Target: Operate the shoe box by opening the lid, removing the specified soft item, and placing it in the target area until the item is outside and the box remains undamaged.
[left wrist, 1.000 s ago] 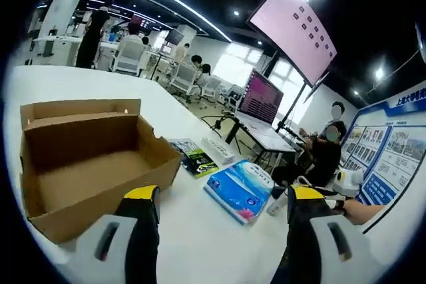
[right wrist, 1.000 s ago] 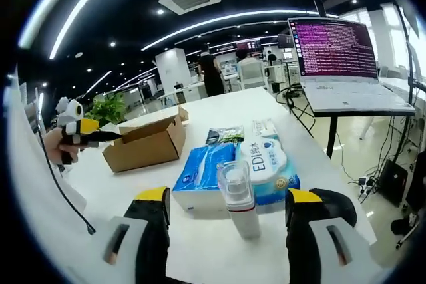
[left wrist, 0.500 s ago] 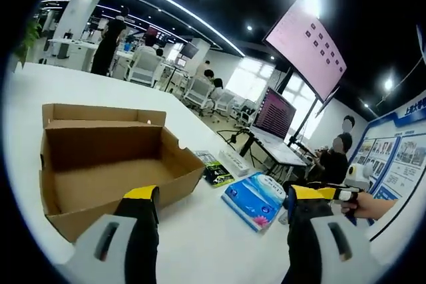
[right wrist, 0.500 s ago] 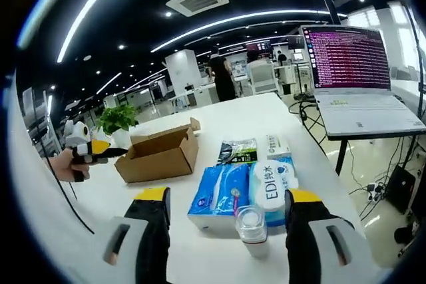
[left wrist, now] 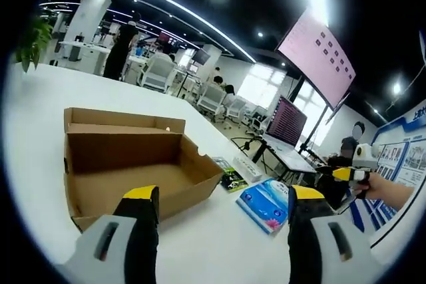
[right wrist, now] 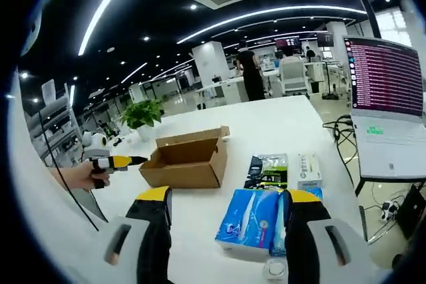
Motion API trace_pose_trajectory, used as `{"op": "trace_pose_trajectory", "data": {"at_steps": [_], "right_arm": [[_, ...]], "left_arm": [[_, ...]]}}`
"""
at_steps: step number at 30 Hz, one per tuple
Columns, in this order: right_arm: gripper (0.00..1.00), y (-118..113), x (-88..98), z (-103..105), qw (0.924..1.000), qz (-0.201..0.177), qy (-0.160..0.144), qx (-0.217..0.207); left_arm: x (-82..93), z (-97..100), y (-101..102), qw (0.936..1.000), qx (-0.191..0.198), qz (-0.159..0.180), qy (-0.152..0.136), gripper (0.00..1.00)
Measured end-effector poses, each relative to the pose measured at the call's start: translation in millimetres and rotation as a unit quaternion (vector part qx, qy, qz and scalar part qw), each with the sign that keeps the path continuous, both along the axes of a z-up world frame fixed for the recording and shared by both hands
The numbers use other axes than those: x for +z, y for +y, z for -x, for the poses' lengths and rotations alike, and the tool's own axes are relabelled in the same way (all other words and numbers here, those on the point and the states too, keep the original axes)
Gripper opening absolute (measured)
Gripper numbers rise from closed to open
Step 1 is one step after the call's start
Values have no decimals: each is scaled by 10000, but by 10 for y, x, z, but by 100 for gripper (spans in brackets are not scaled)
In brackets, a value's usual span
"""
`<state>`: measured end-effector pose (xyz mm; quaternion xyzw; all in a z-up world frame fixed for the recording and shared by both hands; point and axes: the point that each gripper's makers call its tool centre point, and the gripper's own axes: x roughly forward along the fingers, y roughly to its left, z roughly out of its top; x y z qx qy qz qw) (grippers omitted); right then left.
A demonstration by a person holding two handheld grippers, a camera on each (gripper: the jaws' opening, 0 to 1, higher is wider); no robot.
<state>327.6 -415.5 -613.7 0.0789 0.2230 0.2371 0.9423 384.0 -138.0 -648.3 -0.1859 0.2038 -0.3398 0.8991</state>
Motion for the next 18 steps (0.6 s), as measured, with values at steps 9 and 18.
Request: {"op": "trace_pose_trajectory", "data": {"at_steps": [9,18], "right_arm": [[68,429,326,-264,9955,-495,281,762],[68,575,465,-654,9944,-329,282,968]], "left_arm": [[132,-83,370,9981,611,-72,-29,81],[209,-250,605,9953,937,-223,-99,80]]}}
